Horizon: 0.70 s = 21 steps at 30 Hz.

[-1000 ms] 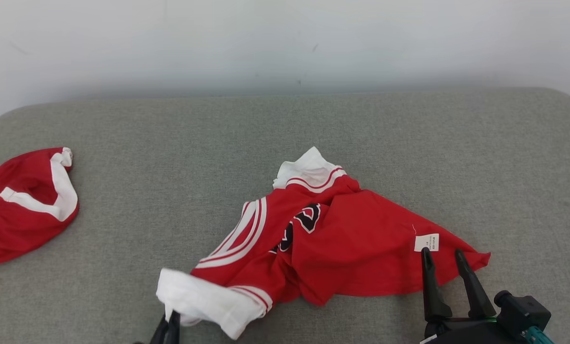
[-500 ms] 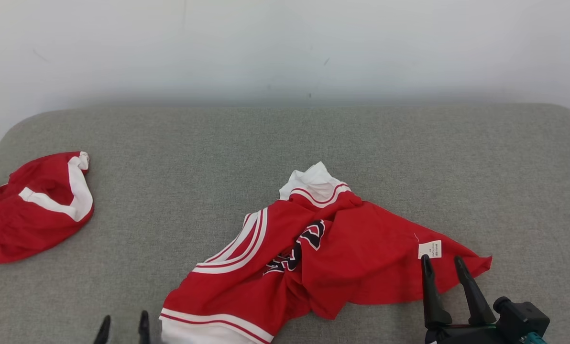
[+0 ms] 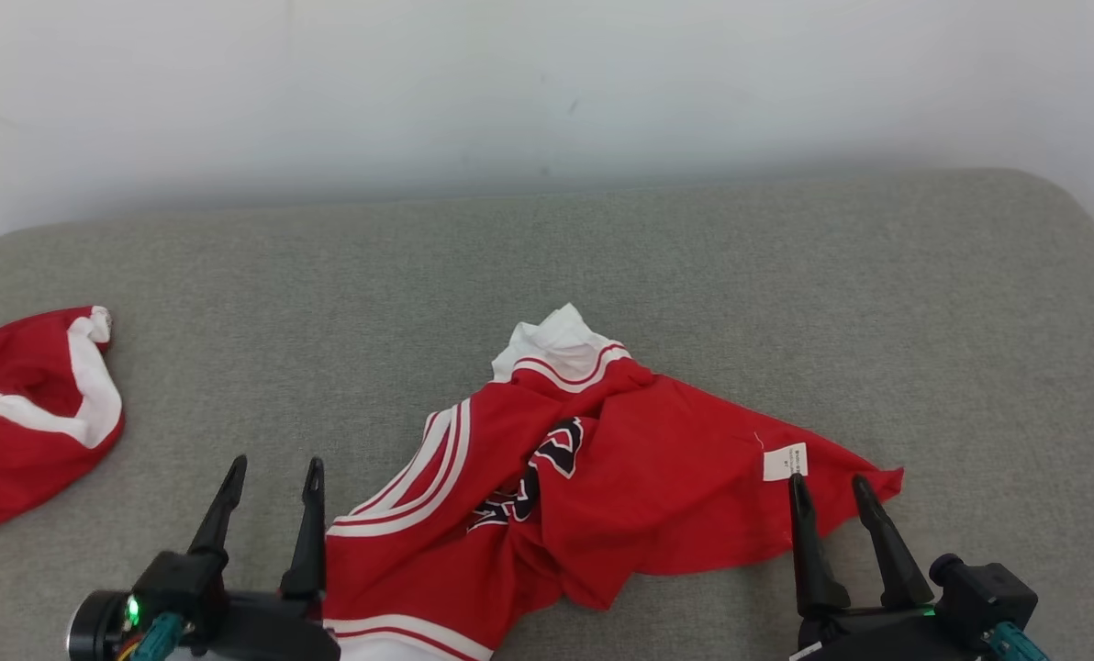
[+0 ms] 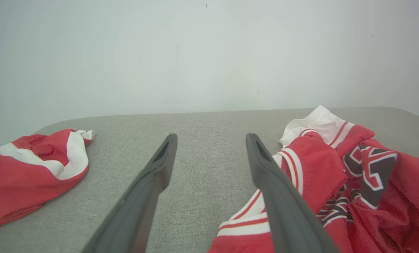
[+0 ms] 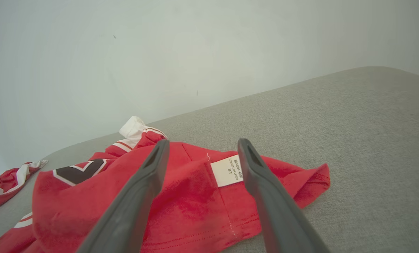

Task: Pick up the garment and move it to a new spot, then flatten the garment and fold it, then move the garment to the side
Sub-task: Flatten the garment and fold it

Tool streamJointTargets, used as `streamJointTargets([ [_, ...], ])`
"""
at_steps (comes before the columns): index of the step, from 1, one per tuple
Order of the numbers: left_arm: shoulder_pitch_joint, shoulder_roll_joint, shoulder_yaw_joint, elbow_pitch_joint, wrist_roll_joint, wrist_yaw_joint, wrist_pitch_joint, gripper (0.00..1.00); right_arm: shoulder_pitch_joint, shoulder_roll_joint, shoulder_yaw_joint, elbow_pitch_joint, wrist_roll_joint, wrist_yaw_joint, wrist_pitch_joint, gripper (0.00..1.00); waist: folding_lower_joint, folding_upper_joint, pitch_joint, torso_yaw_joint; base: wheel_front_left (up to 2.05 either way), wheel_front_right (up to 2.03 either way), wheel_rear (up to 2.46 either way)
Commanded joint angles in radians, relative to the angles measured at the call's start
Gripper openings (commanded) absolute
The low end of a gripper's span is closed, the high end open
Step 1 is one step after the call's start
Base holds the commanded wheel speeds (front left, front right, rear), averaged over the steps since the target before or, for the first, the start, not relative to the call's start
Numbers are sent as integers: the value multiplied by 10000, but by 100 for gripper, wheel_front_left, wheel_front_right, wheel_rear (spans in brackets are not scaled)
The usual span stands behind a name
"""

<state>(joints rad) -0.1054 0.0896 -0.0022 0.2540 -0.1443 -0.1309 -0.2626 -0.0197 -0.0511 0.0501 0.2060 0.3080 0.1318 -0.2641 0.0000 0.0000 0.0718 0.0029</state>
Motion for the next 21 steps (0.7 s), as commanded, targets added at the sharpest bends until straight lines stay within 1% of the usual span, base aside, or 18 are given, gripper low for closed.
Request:
streamJointTargets([
  [1, -622, 260, -406, 249, -71, 14, -34, 100, -148, 17, 86, -16, 66, -23, -4, 100, 0, 0, 267, -449, 0, 0, 0],
  [2, -622, 260, -406, 249, -71, 14, -34, 100, -148, 17, 86, -16, 66, -23, -4, 100, 0, 0, 267, -449, 0, 0, 0],
  [5, -1345, 561, -1061, 807, -301, 13, -34, 100, -274, 16, 99, -22, 98, -23, -4, 100, 0, 0, 459, -805, 0, 0, 0],
  [9, -2251, 923, -1845, 1925, -810, 14, -34, 100, -406, 16, 98, -9, 216, -23, -4, 100, 0, 0, 698, -1289, 0, 0, 0],
  [14, -3319, 1289, -3106, 3492, -1523, 13, -34, 100, -403, 17, 154, 19, 377, -23, -4, 100, 0, 0, 905, -1720, 0, 0, 0],
  [15, -3682, 1391, -3630, 4057, -1885, 13, -34, 100, -429, 17, 202, 12, 403, -23, -4, 100, 0, 0, 961, -1861, 0, 0, 0],
  [21, -4771, 1701, -5097, 5456, -2808, 13, 308, 100, -600, 19, 289, 7, 482, -23, -4, 100, 0, 0, 1139, -2170, 0, 0, 0],
])
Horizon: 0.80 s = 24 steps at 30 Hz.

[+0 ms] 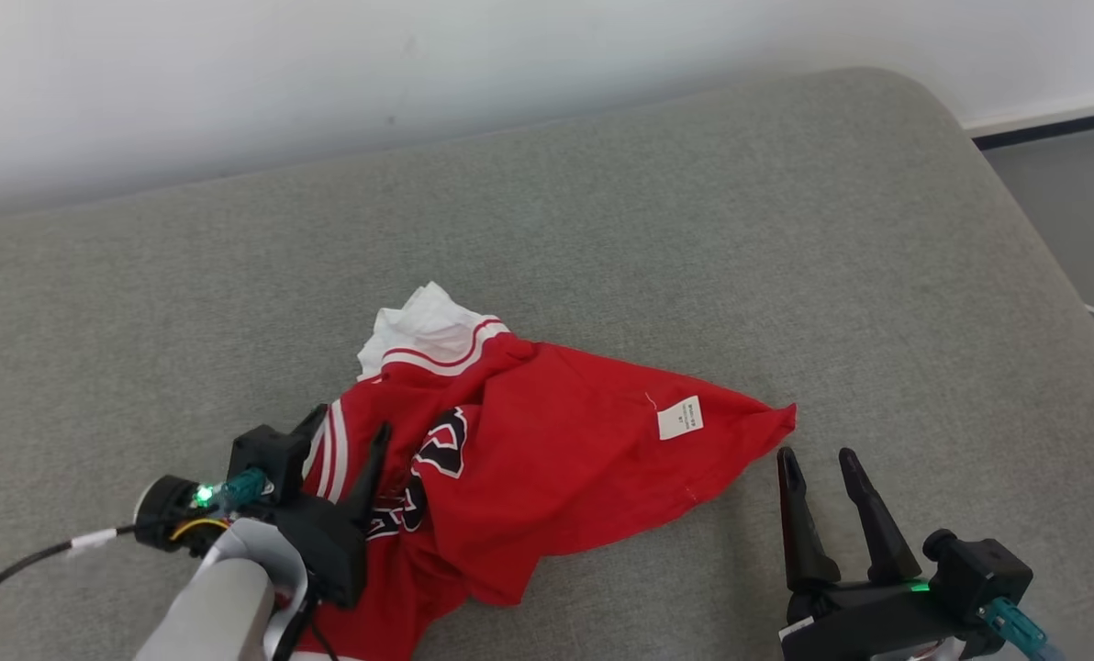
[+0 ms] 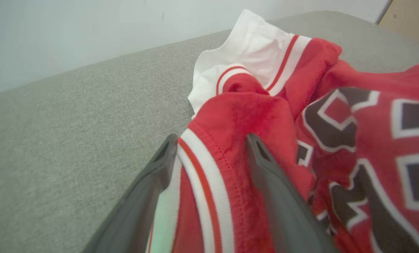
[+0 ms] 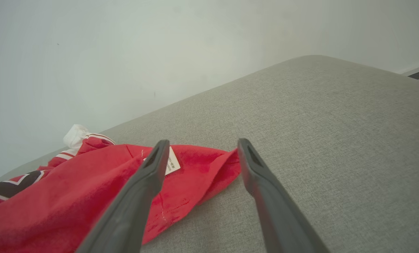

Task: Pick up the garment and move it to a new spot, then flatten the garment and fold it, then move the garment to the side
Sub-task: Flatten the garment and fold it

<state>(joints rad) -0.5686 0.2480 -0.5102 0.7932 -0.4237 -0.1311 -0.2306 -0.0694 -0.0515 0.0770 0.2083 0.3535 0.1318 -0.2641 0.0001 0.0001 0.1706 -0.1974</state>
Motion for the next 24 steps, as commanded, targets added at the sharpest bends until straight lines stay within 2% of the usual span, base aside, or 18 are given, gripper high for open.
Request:
streamJointTargets([
  [1, -291, 165, -225, 269, -126, 14, 5, 100, -123, 20, 14, -22, 26, -23, -4, 100, -1, -1, 175, -206, 0, 0, 0],
  [2, -427, 212, -382, 450, -220, 14, 9, 100, -139, 20, 13, -25, 27, -23, -4, 100, -1, -1, 203, -248, 0, 0, 0],
  [3, -571, 231, -518, 623, -336, 14, -16, 87, -154, 23, -11, -24, 23, -23, -4, 100, -1, -1, 220, -272, 0, 0, 0],
  [4, -700, 265, -615, 810, -414, 14, -44, 26, -178, 23, -25, -25, 19, -23, -4, 100, -1, -1, 238, -298, 0, 0, 0],
  [5, -806, 287, -747, 970, -471, 14, -70, 0, -205, 21, -48, -32, 13, -23, -4, 100, -1, -1, 255, -316, 0, 0, 0],
  [8, -1292, 452, -816, 1273, -723, 17, -203, 0, -250, 21, -100, -68, -8, -23, -4, 100, -1, -1, 317, -338, 0, 0, 0],
  [14, -2228, 886, -14, 1145, -757, 159, -350, 0, -322, 21, -179, -117, -47, -23, -3, 100, -1, -1, 443, -274, 0, 0, 0],
  [18, -2213, 1350, 644, 683, -484, 351, -348, 0, -464, 21, -109, -82, -18, -23, -3, 100, -1, -1, 516, -328, 0, 0, 0],
  [20, -2001, 1428, 928, 566, -365, 504, -350, 0, -495, 21, -68, -64, 2, -23, -3, 100, -1, -1, 505, -368, 0, 0, 0],
  [23, -1694, 1414, 1197, 506, -231, 482, -351, 0, -494, 20, -75, -42, 16, -23, -3, 100, -1, -1, 458, -378, 0, 0, 0],
  [24, -1624, 1389, 1273, 471, -182, 465, -351, 45, -467, 21, -97, -35, 11, -23, -3, 100, -1, -1, 432, -355, 0, 0, 0],
])
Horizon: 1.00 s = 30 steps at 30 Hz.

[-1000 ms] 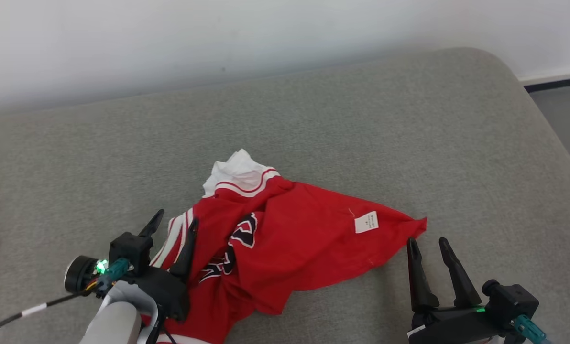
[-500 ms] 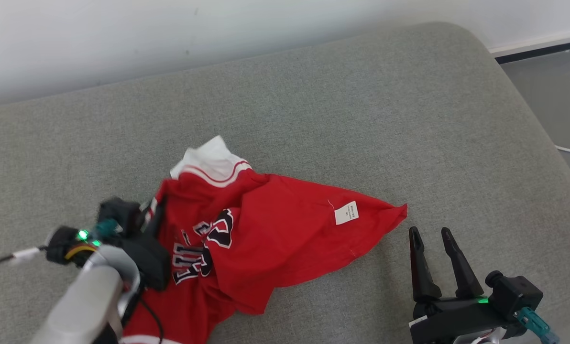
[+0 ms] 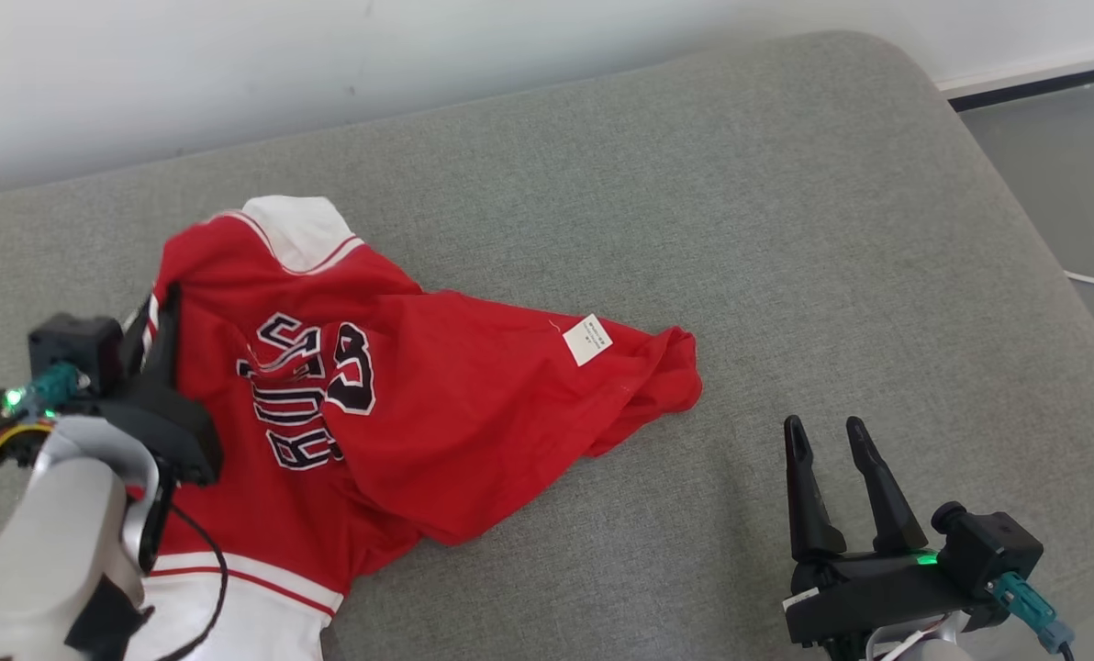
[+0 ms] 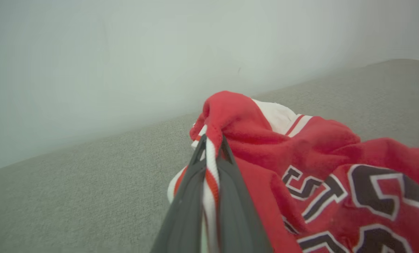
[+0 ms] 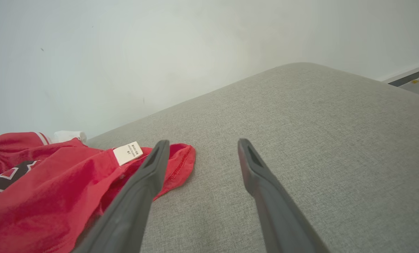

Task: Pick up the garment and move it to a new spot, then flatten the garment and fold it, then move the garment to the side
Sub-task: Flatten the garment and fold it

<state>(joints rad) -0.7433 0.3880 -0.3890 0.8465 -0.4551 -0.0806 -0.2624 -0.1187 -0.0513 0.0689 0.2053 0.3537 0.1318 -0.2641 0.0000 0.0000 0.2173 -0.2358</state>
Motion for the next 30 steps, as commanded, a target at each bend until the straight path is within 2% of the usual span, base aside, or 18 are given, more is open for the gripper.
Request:
streamJointTargets([
  [1, 202, -63, 173, -159, 153, -24, -33, 84, 69, 21, -45, 9, -2, -23, -3, 100, 0, 0, -71, 70, 0, 0, 0],
  [2, 202, -63, 173, -159, 153, -24, -33, 84, 69, 21, -45, 9, -2, -23, -3, 100, 0, 0, -71, 70, 0, 0, 0],
  [3, 317, -111, 275, -267, 197, -25, -34, 100, 114, 21, -41, 24, -13, -23, -3, 100, 0, 0, -107, 107, 0, 0, 0],
  [7, 877, -231, 832, -1154, 575, 20, -34, 100, 219, 21, -34, 63, -87, -23, -3, 100, 0, 0, -324, 369, 0, 0, 0],
  [13, 2214, -693, 2089, -3258, 1210, 169, -34, 100, 370, 18, -13, 126, -169, -23, -3, 100, 0, 0, -644, 949, 0, 0, 0],
  [23, 5004, -2233, 3959, -6206, 2415, 10, -34, 100, 503, 17, 357, 508, -110, -23, -3, 100, 0, 0, -1085, 1975, 0, 0, 0],
  [30, 6544, -3045, 4509, -6820, 3107, -233, -34, 100, 620, 18, 605, 910, -84, -23, -3, 100, 0, 0, -1361, 2565, 0, 0, 0],
])
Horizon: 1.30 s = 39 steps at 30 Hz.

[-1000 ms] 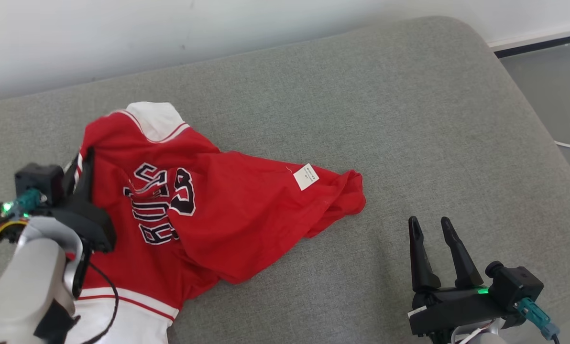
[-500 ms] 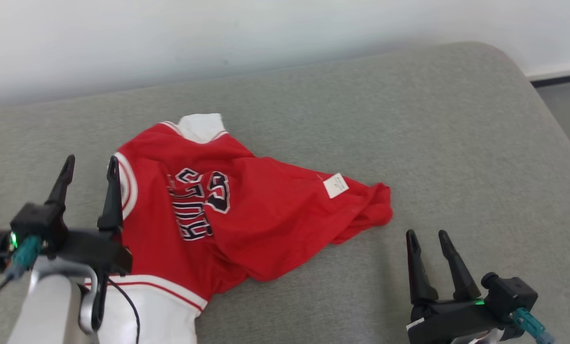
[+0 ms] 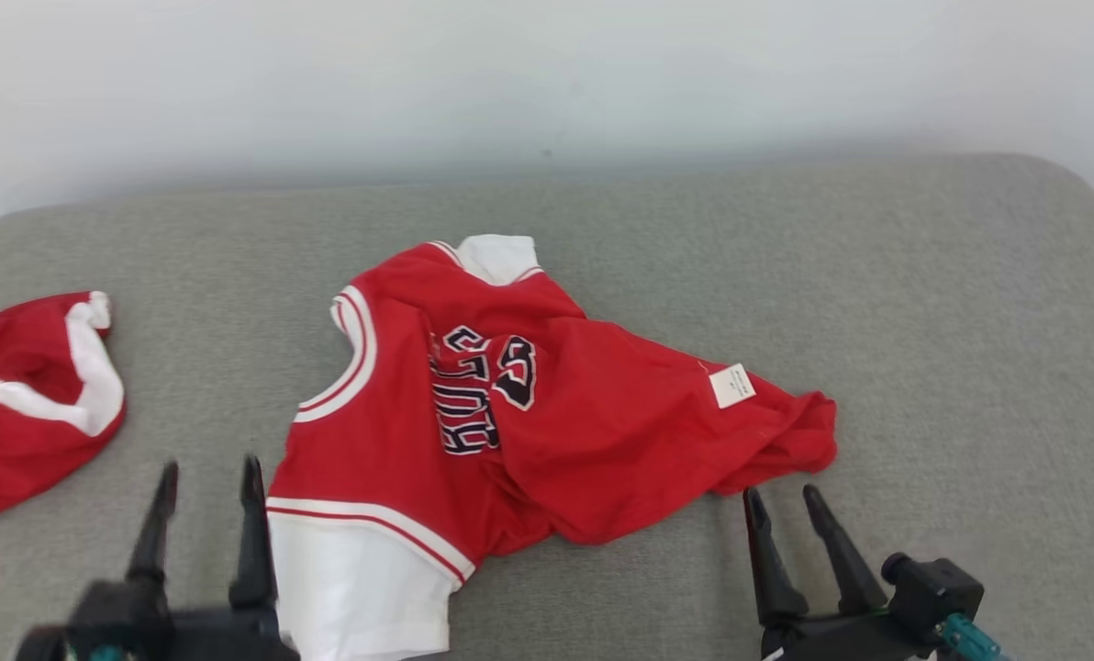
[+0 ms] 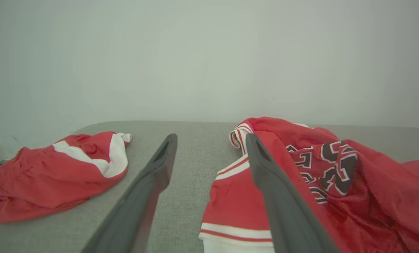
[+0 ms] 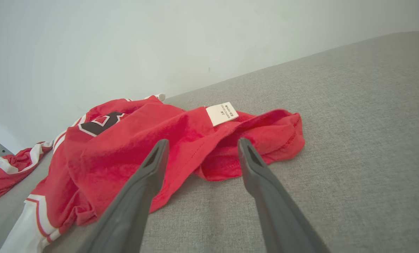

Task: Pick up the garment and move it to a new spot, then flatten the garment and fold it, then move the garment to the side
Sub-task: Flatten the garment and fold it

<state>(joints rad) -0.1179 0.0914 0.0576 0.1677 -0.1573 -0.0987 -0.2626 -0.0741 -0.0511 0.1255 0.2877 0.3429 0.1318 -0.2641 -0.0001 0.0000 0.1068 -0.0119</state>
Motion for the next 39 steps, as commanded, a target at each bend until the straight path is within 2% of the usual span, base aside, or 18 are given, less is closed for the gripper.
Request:
streamJointTargets([
  [1, 490, -142, 13, -10, 276, -59, -33, 100, 169, 15, 68, 163, 42, -23, -3, 100, 1, 0, -297, 377, 0, 0, 0],
  [6, 1299, -311, -131, 79, 687, -122, -33, 100, 155, 15, 265, 705, 165, -23, -3, 100, 1, 0, -538, 556, 0, 0, 0],
  [17, 1870, -413, -409, 193, 453, -23, -33, 100, -302, 13, 534, 1658, 245, -23, -3, 100, 1, 0, -477, 926, 0, 0, 0],
  [32, 1435, -414, -1091, 357, -33, 240, -33, 100, -1881, 15, -450, 3698, -673, -23, -3, 100, 1, 0, -143, 1556, 0, 0, 0],
  [39, 1571, -416, -1080, 304, -179, 317, -33, 100, -1404, 13, -684, 3402, -412, -23, -3, 100, 1, 0, -180, 1629, 0, 0, 0],
])
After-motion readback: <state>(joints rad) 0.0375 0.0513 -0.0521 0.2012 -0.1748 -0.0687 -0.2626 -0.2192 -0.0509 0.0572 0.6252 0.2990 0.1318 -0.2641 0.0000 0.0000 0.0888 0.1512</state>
